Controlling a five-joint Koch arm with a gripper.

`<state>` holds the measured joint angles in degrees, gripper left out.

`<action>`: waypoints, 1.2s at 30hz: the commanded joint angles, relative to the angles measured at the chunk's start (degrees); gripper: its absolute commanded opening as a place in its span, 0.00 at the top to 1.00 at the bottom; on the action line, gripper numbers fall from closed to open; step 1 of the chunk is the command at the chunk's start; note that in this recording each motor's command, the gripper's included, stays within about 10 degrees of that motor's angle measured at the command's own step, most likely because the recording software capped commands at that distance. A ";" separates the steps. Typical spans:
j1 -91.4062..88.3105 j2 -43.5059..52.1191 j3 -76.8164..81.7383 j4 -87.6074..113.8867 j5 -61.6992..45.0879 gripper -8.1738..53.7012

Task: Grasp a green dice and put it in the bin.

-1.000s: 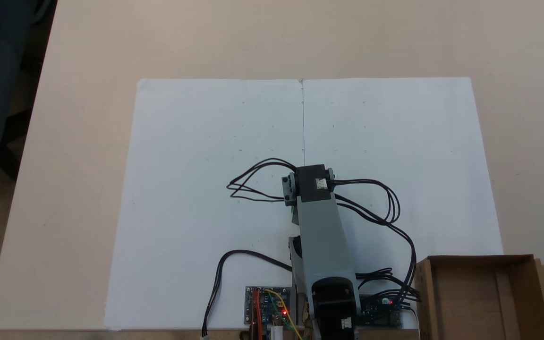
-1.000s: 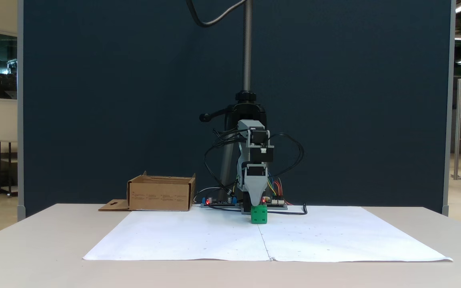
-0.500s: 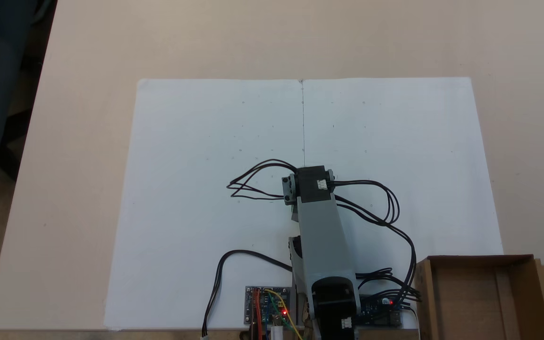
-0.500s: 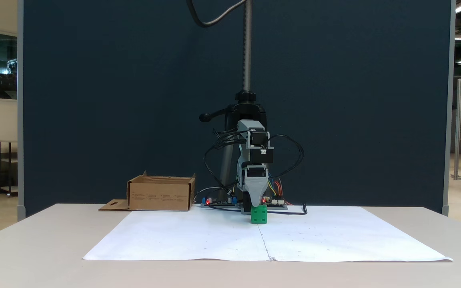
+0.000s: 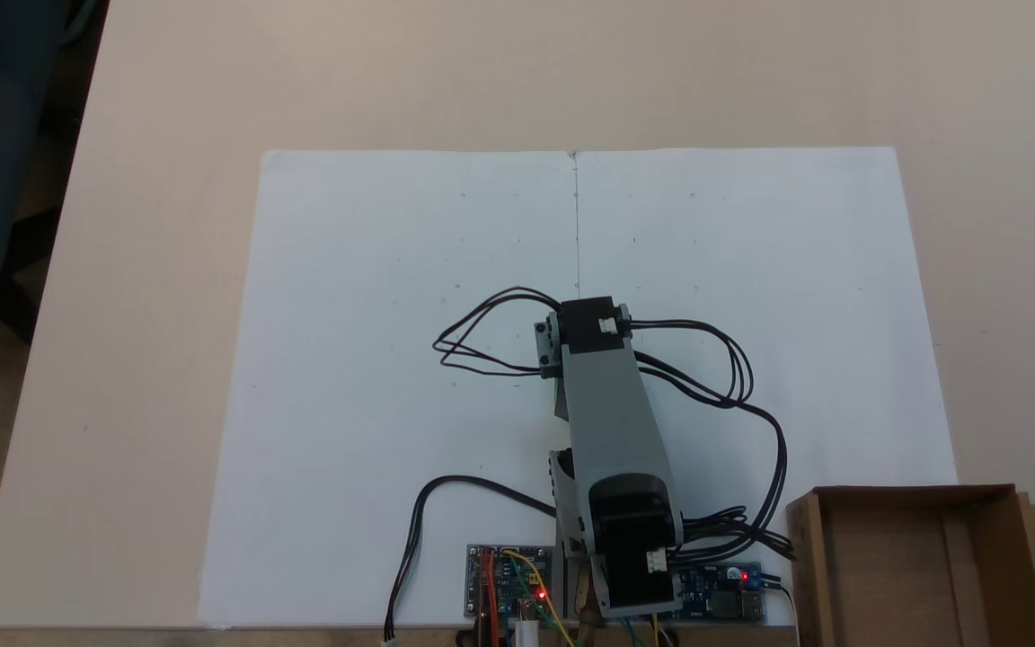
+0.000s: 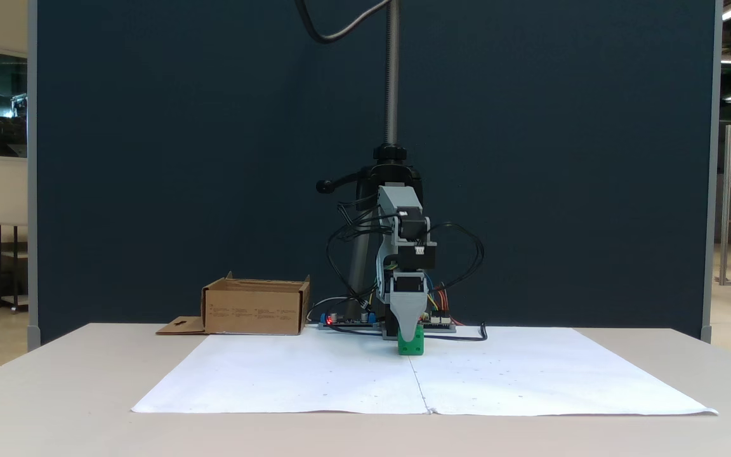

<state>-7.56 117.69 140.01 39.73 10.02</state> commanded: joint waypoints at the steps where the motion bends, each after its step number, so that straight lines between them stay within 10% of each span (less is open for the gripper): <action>1: -0.26 -0.79 -0.26 -2.37 -3.43 0.17; 36: 1.58 -7.38 -0.26 -5.36 -3.43 0.36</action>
<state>-5.54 109.86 140.01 35.95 9.93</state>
